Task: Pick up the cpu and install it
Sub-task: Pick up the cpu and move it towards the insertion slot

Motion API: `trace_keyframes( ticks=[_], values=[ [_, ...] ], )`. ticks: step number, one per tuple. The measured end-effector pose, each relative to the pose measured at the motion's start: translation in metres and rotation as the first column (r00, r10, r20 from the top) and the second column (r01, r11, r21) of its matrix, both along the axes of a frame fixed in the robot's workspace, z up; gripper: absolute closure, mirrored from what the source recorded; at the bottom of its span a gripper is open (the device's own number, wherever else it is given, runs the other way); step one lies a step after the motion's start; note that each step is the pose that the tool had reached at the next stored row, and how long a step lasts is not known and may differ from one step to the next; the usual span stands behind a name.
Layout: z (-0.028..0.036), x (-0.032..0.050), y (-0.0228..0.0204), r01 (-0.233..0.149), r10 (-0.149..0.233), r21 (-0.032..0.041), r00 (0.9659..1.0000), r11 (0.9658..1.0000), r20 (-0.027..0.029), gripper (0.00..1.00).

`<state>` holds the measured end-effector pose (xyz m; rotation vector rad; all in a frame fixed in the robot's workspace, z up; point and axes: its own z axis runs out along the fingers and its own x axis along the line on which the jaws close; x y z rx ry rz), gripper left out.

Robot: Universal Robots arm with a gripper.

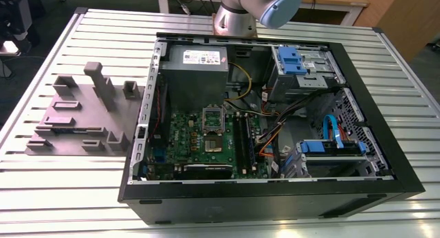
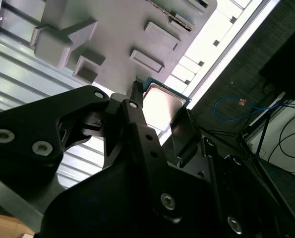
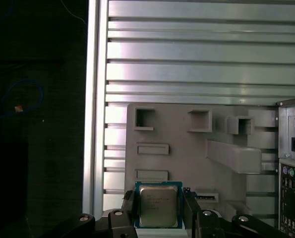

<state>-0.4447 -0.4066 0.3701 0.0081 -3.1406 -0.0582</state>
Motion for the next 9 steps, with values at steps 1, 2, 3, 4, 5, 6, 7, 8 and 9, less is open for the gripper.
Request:
trace_keyframes(
  ticks=[1,2,3,4,5,6,7,8,9],
  values=[
    [0.0002,0.0,0.0,0.0,0.0,0.0,1.0,1.0,0.0,0.53],
    [0.0003,0.0,0.0,0.0,0.0,0.0001,1.0,1.0,0.0001,0.53],
    [0.0006,0.0,0.0,0.0,0.0,0.0,1.0,1.0,0.0,0.53],
    [0.0008,0.0,0.0,0.0,0.0,0.0,1.0,1.0,0.0,0.53],
    [0.001,0.0,0.0,0.0,0.0,0.0,1.0,1.0,0.0,0.53],
    [0.0013,0.0,0.0,0.0,0.0,0.0,1.0,1.0,0.0,0.53],
    [0.0016,0.0,0.0,0.0,0.0,0.0,1.0,1.0,0.0,0.53],
    [0.0019,0.0,0.0,0.0,0.0,0.0,1.0,1.0,-0.0001,0.53],
    [0.0021,0.0,0.0,0.0,0.0,0.0,1.0,1.0,0.0,0.53]
  ],
)
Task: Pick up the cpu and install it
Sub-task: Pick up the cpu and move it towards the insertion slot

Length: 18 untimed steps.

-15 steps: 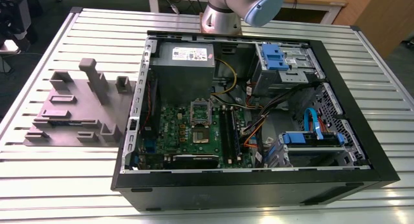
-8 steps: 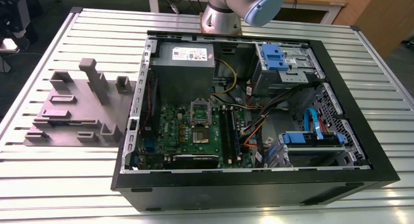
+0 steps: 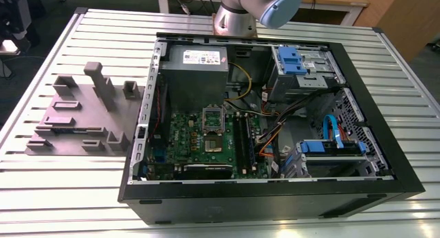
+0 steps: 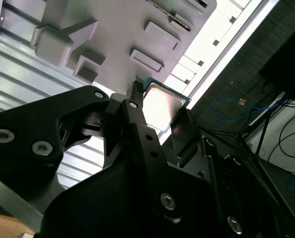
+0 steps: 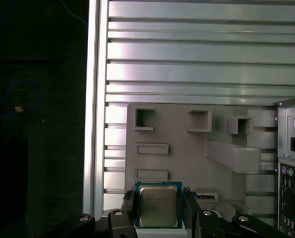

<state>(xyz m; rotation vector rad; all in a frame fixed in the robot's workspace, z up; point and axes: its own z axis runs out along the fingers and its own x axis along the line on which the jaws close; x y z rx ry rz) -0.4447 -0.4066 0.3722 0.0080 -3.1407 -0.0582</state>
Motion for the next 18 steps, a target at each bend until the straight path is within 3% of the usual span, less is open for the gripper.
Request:
trace_keyframes(
  ticks=[18],
  values=[
    [0.0056,0.0,0.0,0.0,0.0,0.0,1.0,1.0,0.0,0.53]
  ],
)
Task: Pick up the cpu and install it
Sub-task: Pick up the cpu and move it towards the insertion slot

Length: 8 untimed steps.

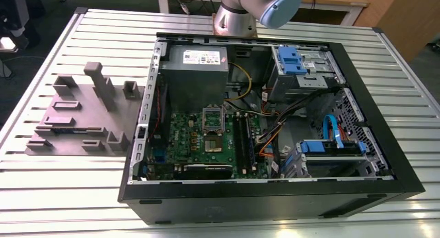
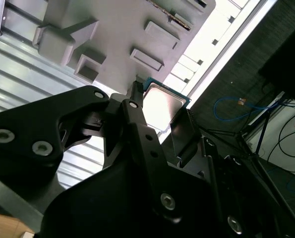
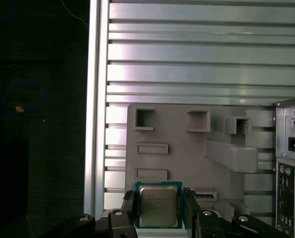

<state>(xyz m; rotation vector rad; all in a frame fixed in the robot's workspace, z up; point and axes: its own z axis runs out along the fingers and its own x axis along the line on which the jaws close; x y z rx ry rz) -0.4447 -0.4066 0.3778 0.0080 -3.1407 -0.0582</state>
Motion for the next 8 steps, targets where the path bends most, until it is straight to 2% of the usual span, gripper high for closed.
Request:
trace_keyframes(
  ticks=[8],
  values=[
    [0.0024,0.0,0.0,0.0,0.0,0.0,1.0,1.0,0.0,0.53]
  ],
)
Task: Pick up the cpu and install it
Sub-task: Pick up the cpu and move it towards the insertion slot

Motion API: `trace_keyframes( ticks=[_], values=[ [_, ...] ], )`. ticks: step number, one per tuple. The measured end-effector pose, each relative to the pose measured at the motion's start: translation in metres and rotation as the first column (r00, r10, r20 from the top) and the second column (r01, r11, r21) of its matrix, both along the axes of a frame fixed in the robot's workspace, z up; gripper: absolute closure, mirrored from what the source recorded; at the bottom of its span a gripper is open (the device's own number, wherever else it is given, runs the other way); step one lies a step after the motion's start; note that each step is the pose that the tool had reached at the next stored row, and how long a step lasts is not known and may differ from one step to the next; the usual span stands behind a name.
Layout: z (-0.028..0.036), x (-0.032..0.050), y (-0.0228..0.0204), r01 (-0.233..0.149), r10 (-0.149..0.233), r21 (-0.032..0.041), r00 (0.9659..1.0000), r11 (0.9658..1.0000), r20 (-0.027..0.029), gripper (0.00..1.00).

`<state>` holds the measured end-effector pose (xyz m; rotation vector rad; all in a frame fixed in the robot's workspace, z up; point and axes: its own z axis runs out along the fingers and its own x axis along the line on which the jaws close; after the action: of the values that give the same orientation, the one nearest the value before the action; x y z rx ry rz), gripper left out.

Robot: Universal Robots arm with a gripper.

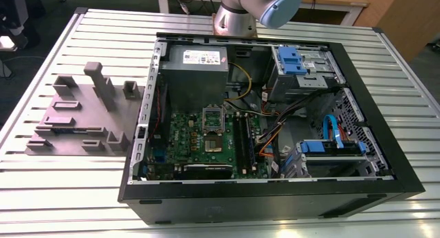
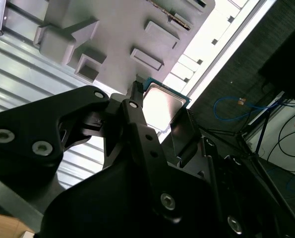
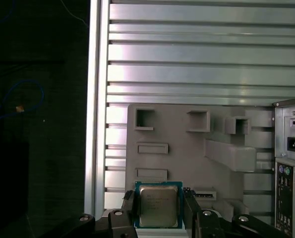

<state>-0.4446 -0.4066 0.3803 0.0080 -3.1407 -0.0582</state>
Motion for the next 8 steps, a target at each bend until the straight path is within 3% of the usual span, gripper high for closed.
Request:
trace_keyframes(
  ticks=[8],
  values=[
    [0.0022,0.0,0.0,0.0,0.0,-0.0001,1.0,1.0,-0.0001,0.53]
  ],
)
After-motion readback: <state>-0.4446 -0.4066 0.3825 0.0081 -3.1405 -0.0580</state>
